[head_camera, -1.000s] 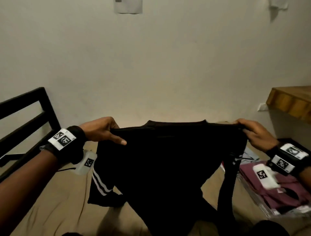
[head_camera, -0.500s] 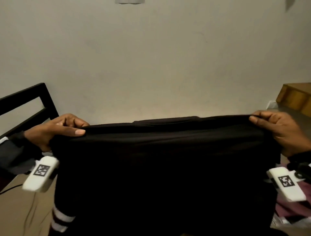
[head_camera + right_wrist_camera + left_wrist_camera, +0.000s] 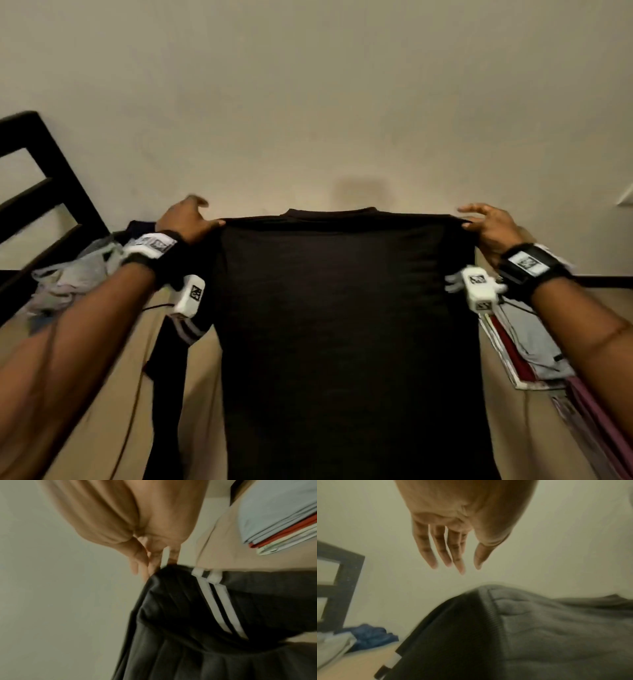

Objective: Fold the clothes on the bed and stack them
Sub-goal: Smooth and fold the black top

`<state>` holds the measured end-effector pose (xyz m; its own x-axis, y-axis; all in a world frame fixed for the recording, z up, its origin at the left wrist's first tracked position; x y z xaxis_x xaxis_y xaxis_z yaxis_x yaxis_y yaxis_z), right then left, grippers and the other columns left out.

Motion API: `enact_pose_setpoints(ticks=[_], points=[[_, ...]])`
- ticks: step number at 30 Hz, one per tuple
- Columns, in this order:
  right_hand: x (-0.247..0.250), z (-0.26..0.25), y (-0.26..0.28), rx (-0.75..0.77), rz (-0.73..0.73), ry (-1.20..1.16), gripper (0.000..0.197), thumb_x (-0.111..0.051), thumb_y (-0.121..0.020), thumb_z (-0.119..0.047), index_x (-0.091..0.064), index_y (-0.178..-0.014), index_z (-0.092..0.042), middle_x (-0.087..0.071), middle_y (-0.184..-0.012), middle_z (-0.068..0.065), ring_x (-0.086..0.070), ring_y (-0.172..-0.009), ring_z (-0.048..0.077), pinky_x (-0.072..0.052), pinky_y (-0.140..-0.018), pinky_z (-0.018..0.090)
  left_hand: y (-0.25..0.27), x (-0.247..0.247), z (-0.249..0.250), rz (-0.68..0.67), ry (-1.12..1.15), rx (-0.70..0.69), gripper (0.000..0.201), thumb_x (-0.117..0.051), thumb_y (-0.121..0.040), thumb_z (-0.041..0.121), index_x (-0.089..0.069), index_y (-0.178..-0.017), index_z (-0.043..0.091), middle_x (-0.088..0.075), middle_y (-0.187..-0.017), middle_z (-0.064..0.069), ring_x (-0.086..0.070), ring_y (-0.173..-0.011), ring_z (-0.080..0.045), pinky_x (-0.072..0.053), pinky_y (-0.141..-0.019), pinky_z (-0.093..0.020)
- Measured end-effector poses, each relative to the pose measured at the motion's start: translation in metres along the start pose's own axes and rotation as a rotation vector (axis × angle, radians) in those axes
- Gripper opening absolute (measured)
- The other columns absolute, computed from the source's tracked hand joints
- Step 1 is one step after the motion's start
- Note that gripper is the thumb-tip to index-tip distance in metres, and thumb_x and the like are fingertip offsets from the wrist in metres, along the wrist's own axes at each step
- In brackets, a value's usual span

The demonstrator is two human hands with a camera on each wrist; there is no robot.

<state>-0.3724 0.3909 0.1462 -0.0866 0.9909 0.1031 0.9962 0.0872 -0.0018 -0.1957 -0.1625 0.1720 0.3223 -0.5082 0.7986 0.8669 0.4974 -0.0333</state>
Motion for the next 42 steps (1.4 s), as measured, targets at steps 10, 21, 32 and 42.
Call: enact_pose_setpoints(ticks=[10, 21, 32, 42], points=[[-0.091, 0.307, 0.192, -0.028, -0.536, 0.926, 0.07, -0.056, -0.095, -0.034, -0.014, -0.15, -0.046, -0.018, -0.166, -0.003, -0.022, -0.151, 0.017, -0.026, -0.12, 0.05, 0.176, -0.257, -0.112, -0.283, -0.019, 0.02, 0.042, -0.071, -0.093, 0.024, -0.057, -0.132, 0.015, -0.07, -0.118, -0.006, -0.066, -0.111, -0.026, -0.047, -0.087, -0.031], [-0.065, 0.391, 0.309, -0.173, -0.329, 1.114, 0.083, -0.052, -0.094, -0.06, -0.015, -0.16, -0.024, 0.0, -0.169, 0.006, -0.006, -0.155, 0.026, -0.017, -0.123, 0.04, 0.365, -0.339, -0.239, -0.41, -0.062, 0.646, 0.056, -0.079, -0.073, 0.065, -0.068, -0.1, 0.018, -0.073, -0.1, -0.006, -0.068, -0.099, -0.029, -0.055, -0.081, -0.036], [0.027, 0.383, 0.323, -0.377, 0.098, 0.871, 0.068, -0.078, -0.086, -0.013, -0.047, -0.144, 0.001, -0.047, -0.137, 0.031, -0.048, -0.124, 0.051, -0.039, -0.105, 0.053, 0.391, -0.29, -0.277, -0.182, 0.212, 0.765, 0.044, -0.075, -0.088, 0.046, -0.063, -0.068, 0.009, -0.066, -0.067, -0.008, -0.062, -0.072, -0.03, -0.045, -0.071, -0.037], [-0.069, 0.356, 0.303, -0.193, -0.153, 1.328, 0.079, -0.067, -0.088, -0.049, -0.032, -0.154, -0.025, -0.023, -0.159, 0.016, -0.027, -0.145, 0.033, -0.033, -0.115, 0.047, 0.313, -0.195, -0.328, 0.045, -0.103, 0.776, 0.092, -0.09, -0.067, 0.051, -0.048, -0.13, 0.0, -0.05, -0.128, -0.032, -0.061, -0.099, -0.051, -0.051, -0.083, -0.05]])
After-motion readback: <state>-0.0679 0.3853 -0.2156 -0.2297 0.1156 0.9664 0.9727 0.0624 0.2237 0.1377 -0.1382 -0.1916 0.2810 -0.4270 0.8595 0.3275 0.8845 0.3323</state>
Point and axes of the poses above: each hand's wrist, its own y-axis away from the middle knuckle, its own x-axis out of the back of the hand, z = x × y, the point moved 9 cm from there along -y, towards the middle knuckle
